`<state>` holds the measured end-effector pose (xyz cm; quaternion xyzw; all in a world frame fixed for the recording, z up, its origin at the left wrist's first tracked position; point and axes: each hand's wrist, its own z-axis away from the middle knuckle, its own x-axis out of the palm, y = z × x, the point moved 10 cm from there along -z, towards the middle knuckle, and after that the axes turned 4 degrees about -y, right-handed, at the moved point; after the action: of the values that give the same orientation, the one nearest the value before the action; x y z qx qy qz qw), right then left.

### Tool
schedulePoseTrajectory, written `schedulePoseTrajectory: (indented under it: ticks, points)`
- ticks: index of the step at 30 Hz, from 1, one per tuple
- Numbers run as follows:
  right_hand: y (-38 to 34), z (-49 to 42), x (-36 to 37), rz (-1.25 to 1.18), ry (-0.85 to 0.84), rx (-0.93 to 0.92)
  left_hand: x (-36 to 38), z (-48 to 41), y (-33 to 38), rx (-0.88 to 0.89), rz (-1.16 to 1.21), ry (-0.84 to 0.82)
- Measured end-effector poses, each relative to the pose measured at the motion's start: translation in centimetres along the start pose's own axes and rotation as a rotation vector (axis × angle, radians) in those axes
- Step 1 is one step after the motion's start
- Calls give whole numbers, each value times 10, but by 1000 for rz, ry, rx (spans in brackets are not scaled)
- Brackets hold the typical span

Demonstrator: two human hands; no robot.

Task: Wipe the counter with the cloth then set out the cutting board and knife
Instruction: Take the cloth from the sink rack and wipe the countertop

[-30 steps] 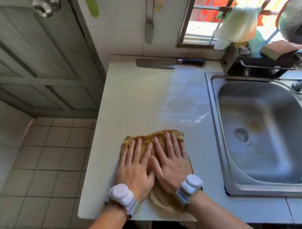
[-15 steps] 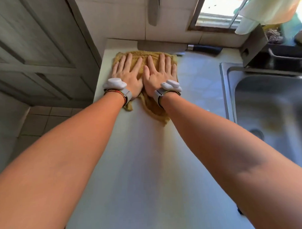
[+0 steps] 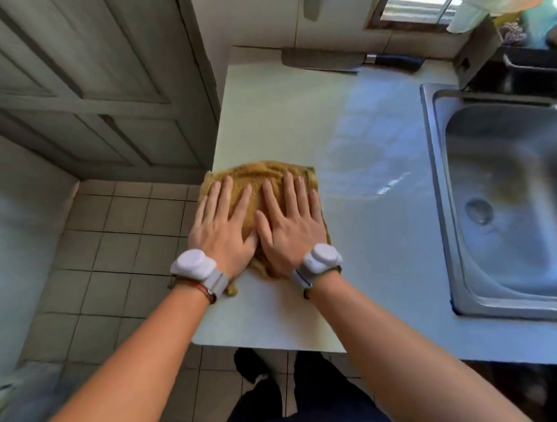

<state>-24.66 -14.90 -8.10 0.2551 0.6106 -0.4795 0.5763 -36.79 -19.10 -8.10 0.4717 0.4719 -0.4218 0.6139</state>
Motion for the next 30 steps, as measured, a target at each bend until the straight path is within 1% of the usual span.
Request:
schedulePoseTrajectory:
  ticks: [3, 7, 9, 10, 13, 16, 21, 24, 28, 30]
  points:
    - [-20, 62, 19, 23, -23, -59, 12, 75, -8, -57, 7, -12]
    - [-13, 121, 19, 56, -21, -106, 30, 132, 22, -70, 3, -22]
    - [10, 135, 15, 67, -32, -83, 38, 133, 52, -74, 22, -47]
    - [26, 142, 11, 83, -32, -55, 39, 129, 71, -45, 38, -56]
    - [87, 153, -5, 112, -33, 98, 41, 111, 129, 89, 77, -91]
    - [130, 157, -22, 135, -46, 245, 41, 94, 165, 200, 78, -131]
    - [129, 143, -22, 131, -52, 337, 39, 77, 156, 267, 73, -137]
    - [130, 144, -22, 118, -70, 335, 39, 75, 150, 312, 63, -171]
    - [132, 143, -23, 79, -66, 292, 26, 57, 139, 214, 200, -160]
    - [131, 142, -21, 102, -41, 292, 30, 53, 142, 232, 127, -162]
